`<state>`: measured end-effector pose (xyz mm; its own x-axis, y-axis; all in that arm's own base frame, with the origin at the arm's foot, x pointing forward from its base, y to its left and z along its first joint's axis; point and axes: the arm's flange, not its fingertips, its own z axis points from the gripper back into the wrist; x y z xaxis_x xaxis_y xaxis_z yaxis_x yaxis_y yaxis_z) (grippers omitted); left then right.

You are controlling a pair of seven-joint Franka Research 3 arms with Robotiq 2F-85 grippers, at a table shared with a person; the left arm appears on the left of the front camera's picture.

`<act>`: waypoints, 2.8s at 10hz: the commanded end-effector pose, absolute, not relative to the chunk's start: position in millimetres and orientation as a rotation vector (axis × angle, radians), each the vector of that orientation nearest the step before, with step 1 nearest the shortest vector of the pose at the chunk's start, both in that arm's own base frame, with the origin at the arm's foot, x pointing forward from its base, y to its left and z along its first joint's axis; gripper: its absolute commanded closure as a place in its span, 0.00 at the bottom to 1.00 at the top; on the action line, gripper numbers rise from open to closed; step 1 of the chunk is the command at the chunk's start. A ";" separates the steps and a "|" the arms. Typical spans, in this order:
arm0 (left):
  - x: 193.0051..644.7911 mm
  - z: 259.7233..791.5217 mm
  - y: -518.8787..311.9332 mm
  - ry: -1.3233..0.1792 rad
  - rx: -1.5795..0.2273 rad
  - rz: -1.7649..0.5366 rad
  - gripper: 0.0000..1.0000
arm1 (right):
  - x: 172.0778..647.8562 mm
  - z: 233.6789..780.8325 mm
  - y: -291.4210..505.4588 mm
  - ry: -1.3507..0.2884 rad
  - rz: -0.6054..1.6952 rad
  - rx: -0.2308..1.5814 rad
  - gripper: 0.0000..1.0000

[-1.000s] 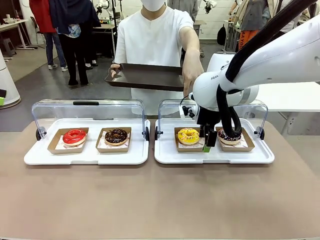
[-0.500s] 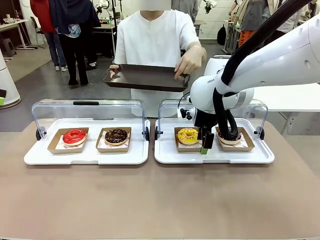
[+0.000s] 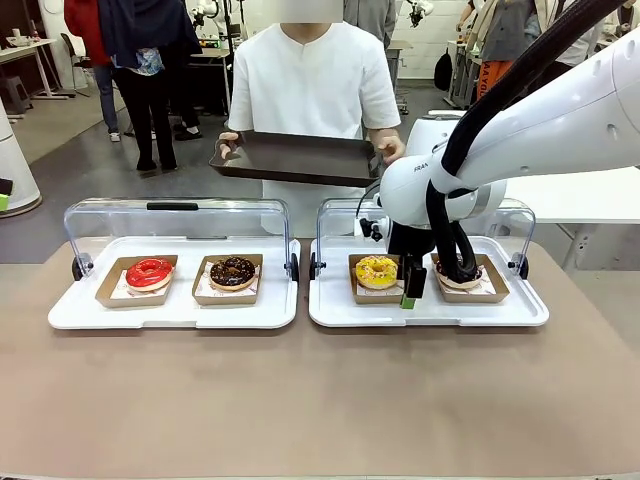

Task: Provide the desired donut to the person.
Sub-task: Pick up and lift the Paper togo box containing the Donut pointed at by the person.

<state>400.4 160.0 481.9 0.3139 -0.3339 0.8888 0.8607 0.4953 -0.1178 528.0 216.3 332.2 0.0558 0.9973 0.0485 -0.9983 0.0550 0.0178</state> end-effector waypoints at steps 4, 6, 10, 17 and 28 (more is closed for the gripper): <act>399.9 482.1 159.6 -0.951 -0.678 -0.868 0.00 | 546.4 307.2 209.2 0.018 1.473 0.032 0.00; 399.9 482.1 159.6 -0.951 -0.678 -0.868 0.00 | 549.0 303.9 206.6 0.019 1.468 0.034 0.00; 399.9 482.1 159.6 -0.951 -0.678 -0.868 0.00 | 549.5 303.7 205.5 0.011 1.475 0.034 0.62; 399.9 482.1 159.6 -0.951 -0.678 -0.868 0.00 | 548.0 305.8 203.9 0.013 1.479 0.026 1.00; 399.9 482.1 159.6 -0.951 -0.678 -0.868 0.00 | 460.8 402.9 216.3 -0.023 1.539 -0.053 1.00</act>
